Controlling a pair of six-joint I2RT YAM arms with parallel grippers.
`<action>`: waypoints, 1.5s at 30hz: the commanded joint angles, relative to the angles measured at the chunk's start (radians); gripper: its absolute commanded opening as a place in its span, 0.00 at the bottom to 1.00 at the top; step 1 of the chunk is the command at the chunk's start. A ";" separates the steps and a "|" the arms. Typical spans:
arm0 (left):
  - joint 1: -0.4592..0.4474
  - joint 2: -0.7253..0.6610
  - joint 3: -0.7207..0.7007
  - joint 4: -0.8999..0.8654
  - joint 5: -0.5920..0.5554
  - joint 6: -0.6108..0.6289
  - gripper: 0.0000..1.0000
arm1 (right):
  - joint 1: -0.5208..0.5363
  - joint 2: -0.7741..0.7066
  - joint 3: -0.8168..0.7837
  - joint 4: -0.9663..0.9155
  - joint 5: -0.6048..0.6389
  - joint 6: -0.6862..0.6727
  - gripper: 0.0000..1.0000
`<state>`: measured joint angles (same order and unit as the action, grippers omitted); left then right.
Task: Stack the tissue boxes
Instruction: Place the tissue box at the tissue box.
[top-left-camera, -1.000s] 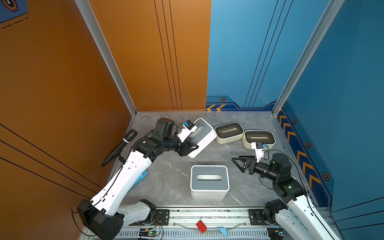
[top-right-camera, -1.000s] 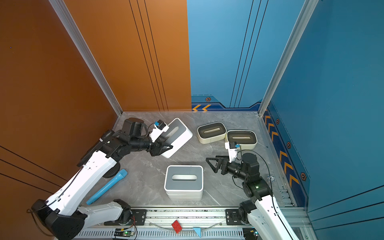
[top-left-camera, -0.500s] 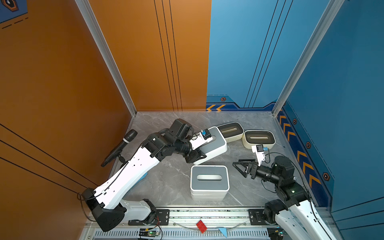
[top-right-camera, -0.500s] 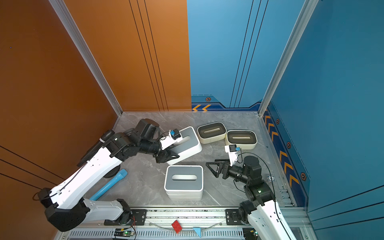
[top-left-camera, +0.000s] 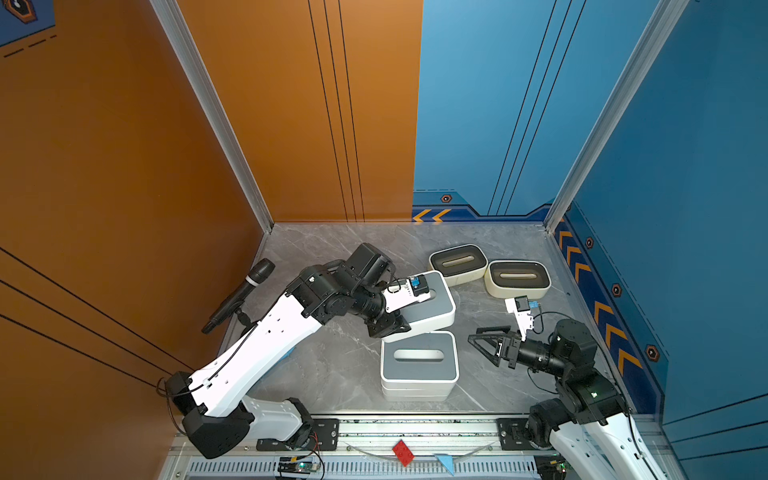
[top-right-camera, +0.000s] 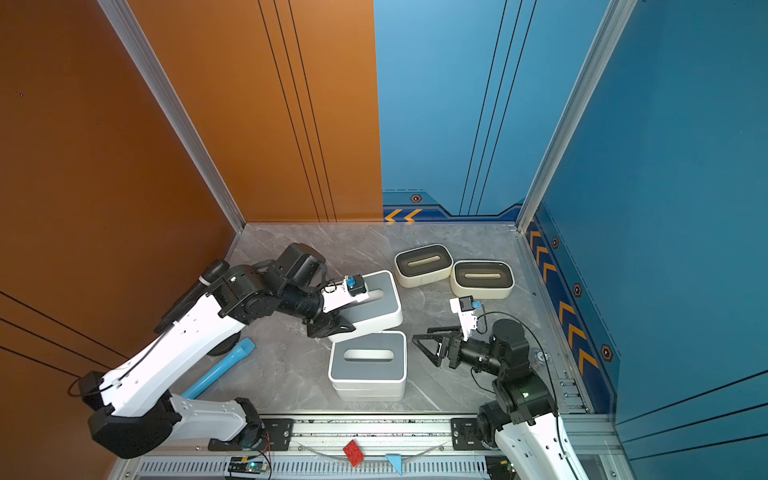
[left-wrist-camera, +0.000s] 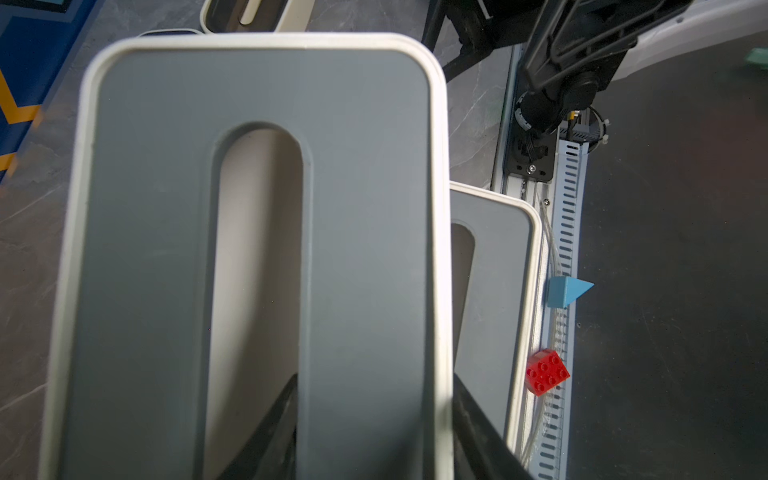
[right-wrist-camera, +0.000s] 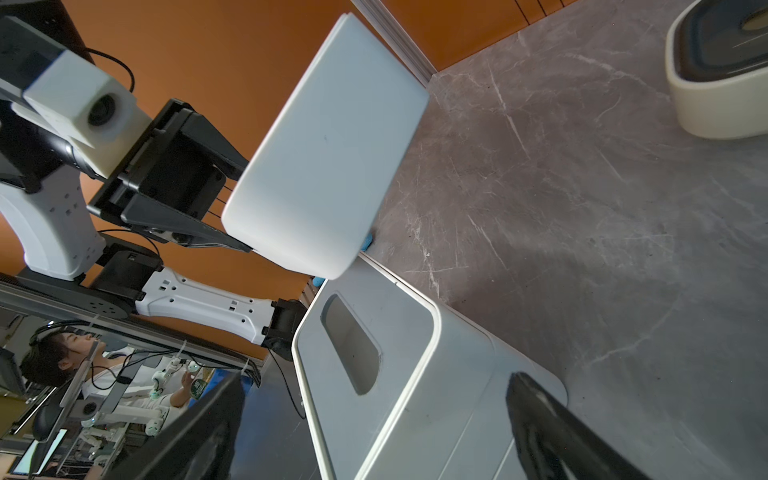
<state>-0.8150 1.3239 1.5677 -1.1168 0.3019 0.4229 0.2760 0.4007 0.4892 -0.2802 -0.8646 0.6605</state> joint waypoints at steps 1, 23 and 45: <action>-0.030 -0.008 0.035 -0.021 -0.027 0.033 0.45 | 0.006 -0.054 0.011 0.003 -0.031 0.073 1.00; -0.139 -0.015 0.004 -0.036 -0.005 0.056 0.45 | 0.006 -0.157 0.012 -0.101 -0.091 0.188 1.00; -0.176 -0.031 -0.022 -0.052 -0.002 0.064 0.46 | 0.006 -0.177 0.027 -0.181 -0.120 0.171 1.00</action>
<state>-0.9817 1.3220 1.5417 -1.1767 0.2768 0.4747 0.2760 0.2440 0.4911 -0.4305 -0.9688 0.8394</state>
